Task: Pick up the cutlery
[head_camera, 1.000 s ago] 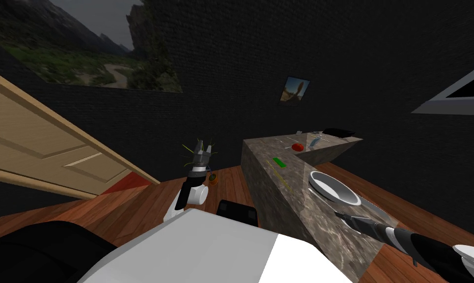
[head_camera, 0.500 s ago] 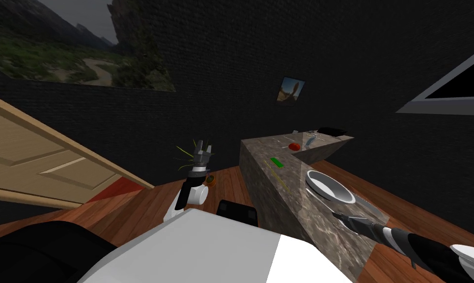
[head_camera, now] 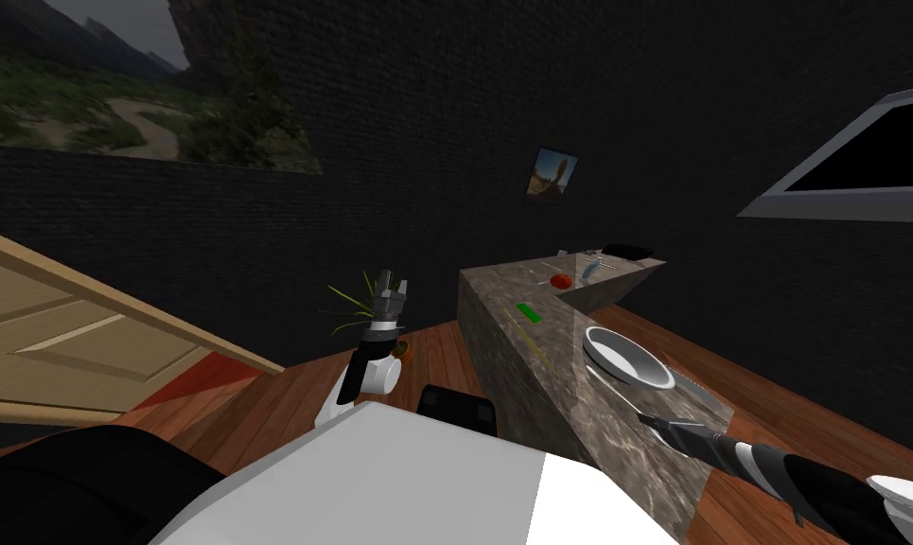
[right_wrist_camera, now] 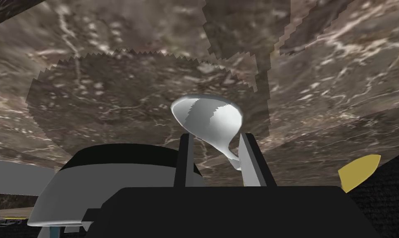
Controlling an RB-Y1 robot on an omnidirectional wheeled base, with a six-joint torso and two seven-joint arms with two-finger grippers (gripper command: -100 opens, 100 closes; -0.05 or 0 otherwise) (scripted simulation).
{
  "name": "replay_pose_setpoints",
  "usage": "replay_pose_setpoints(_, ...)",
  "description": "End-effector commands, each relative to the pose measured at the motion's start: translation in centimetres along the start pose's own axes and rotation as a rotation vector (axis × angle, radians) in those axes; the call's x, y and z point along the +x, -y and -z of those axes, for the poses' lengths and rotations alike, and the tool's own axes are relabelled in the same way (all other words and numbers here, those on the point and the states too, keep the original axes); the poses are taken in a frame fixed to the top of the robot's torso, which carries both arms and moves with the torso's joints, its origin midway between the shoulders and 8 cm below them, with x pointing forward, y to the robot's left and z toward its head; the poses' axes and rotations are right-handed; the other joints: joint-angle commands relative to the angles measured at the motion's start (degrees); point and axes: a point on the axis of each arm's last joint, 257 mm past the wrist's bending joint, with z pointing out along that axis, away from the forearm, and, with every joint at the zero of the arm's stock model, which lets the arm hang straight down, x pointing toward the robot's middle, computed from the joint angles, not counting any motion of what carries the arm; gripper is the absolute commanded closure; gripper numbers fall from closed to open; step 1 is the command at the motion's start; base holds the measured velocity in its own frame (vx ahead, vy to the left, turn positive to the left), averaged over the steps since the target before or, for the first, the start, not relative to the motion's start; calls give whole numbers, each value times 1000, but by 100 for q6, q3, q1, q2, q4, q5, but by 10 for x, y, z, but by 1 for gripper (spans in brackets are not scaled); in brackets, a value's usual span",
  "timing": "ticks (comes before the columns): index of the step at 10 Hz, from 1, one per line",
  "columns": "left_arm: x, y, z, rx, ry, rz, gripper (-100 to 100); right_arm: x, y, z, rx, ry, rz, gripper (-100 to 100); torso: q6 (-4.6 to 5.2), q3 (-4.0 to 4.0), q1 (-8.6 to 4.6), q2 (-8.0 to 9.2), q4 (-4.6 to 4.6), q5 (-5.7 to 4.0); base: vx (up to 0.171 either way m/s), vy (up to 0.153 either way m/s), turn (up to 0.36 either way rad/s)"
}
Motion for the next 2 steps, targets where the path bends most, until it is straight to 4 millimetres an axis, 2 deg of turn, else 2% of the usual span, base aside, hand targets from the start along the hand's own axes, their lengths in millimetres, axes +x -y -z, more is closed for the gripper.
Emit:
replay_pose_setpoints(1,0,0,0,0,0,0,0,0,0,0,0,0,0,100,0,0,0,0,0,0,7,-1,-5)
replay_pose_setpoints(2,0,0,0,0,0,0,0,0,0,0,0,0,0,0,-1,4,3,7,1,0,0,0,0)
